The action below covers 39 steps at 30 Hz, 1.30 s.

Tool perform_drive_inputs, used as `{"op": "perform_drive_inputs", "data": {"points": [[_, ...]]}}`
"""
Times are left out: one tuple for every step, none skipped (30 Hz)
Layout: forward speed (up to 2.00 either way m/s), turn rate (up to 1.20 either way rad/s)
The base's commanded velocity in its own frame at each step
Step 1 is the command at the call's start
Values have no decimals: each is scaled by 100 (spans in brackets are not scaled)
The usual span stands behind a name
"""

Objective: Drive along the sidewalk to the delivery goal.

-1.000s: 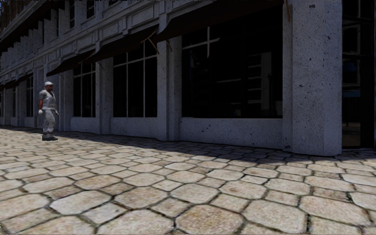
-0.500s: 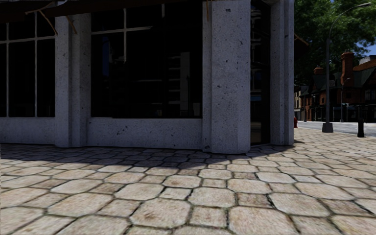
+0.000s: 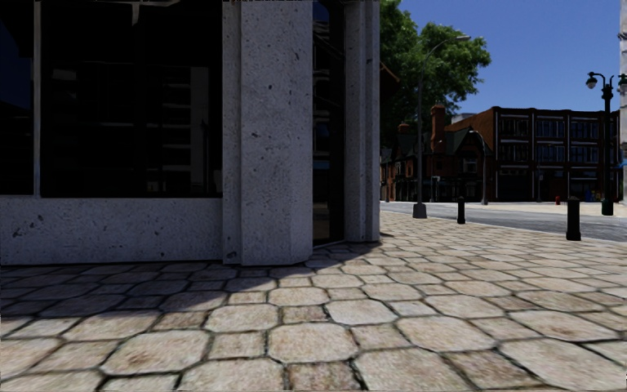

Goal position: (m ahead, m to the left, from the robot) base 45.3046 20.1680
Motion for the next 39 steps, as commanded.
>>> {"op": "perform_drive_inputs", "data": {"points": [[117,-54],[117,-54],[117,-54],[117,-54],[117,-54],[117,-54],[117,-54],[117,-54],[117,-54],[117,-54],[117,-55],[117,-55],[117,-55],[117,-55],[117,-55],[117,-55],[117,-55],[117,-55],[117,-55],[117,-55],[117,-55],[117,-55],[117,-55],[117,-40],[117,-14],[117,0],[117,0],[117,0],[117,0],[117,0],[117,0],[117,0],[117,0],[117,0],[117,0],[117,0],[117,0],[117,0],[117,0]]}}
